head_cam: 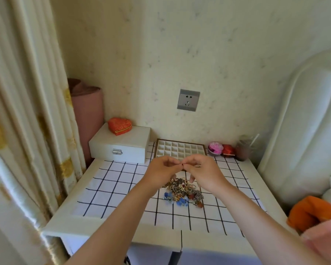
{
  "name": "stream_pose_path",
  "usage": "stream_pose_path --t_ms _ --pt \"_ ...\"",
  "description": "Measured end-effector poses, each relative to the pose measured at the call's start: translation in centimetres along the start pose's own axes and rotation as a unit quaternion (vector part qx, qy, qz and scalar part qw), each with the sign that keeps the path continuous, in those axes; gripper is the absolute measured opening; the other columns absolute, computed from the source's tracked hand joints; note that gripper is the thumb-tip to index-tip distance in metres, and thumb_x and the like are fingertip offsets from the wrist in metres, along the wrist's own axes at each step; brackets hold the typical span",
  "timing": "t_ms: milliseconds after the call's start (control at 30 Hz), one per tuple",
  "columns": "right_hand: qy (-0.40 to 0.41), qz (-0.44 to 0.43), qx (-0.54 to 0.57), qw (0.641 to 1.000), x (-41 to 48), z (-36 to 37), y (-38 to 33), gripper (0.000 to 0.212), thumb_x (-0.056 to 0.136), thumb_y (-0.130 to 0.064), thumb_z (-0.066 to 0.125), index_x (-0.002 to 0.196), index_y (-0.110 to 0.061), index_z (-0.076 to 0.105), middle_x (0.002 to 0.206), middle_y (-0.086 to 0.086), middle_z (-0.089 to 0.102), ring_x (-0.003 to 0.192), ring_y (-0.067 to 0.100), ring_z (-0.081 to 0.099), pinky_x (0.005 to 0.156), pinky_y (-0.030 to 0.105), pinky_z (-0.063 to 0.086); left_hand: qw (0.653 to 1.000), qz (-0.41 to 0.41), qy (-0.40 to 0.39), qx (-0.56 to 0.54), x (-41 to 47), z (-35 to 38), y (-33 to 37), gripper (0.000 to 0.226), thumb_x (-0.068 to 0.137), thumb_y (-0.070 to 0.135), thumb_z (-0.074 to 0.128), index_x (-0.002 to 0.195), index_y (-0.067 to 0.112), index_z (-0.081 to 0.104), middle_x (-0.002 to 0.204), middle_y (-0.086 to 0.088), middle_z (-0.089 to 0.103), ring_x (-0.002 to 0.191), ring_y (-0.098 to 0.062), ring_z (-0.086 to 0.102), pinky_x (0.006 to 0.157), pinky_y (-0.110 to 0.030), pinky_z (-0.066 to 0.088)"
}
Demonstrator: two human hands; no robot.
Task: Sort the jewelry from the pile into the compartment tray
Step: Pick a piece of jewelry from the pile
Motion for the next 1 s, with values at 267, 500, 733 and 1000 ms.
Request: stream_pose_path --t_ms 267,500,733,1000 --pt "0.029 -0.084 -0.040 0.995 3.3 0.9 2.9 0.026 0.085 -0.024 0.078 0.104 -0.042 0.075 0.088 -0.026 0.072 0.069 -0.010 0.063 0.075 0.024 0.053 0.998 -0.029 0.033 -0.036 3.8 0.2 -2.5 0.012 0.088 0.021 0.073 0.099 0.018 0.073 0.088 0.000 0.075 0.066 -0.010 0.064 0.060 -0.019 0.050" --pt "0.101 -0.143 -0.079 0.981 6.5 2.0 4.8 0.012 0.081 -0.025 0.082 0.087 -0.035 0.080 0.082 -0.018 0.071 0.078 0.001 0.066 0.072 0.032 0.057 0.999 -0.027 0.043 -0.016 6.9 -0.5 -5.0 0.008 0.091 0.020 0.069 0.098 0.021 0.074 0.092 0.000 0.076 0.070 -0.010 0.067 0.061 -0.015 0.051" --pt "0.053 -0.040 -0.065 0.996 10.2 3.9 7.3 0.012 0.087 -0.031 0.076 0.082 -0.042 0.074 0.089 -0.023 0.070 0.079 0.004 0.067 0.085 0.039 0.057 0.966 0.012 0.132 0.221 8.8 -4.3 -6.3 0.026 0.097 0.028 0.058 0.122 0.028 0.062 0.113 0.013 0.062 0.099 -0.001 0.057 0.081 -0.014 0.042" --pt "-0.053 -0.099 -0.246 0.963 15.4 7.7 4.1 0.015 0.095 -0.020 0.065 0.085 -0.018 0.077 0.088 -0.006 0.071 0.085 0.012 0.064 0.078 0.028 0.046 0.958 -0.019 0.085 0.273 11.0 -4.0 -9.3 0.032 0.089 0.026 0.060 0.120 0.024 0.052 0.111 0.000 0.055 0.105 -0.020 0.054 0.086 -0.037 0.052"
Point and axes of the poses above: each hand's wrist, its own x-axis towards the middle knuckle, its own z-axis out of the palm, y = z × x, the point moved 9 cm from there along x, towards the middle knuckle
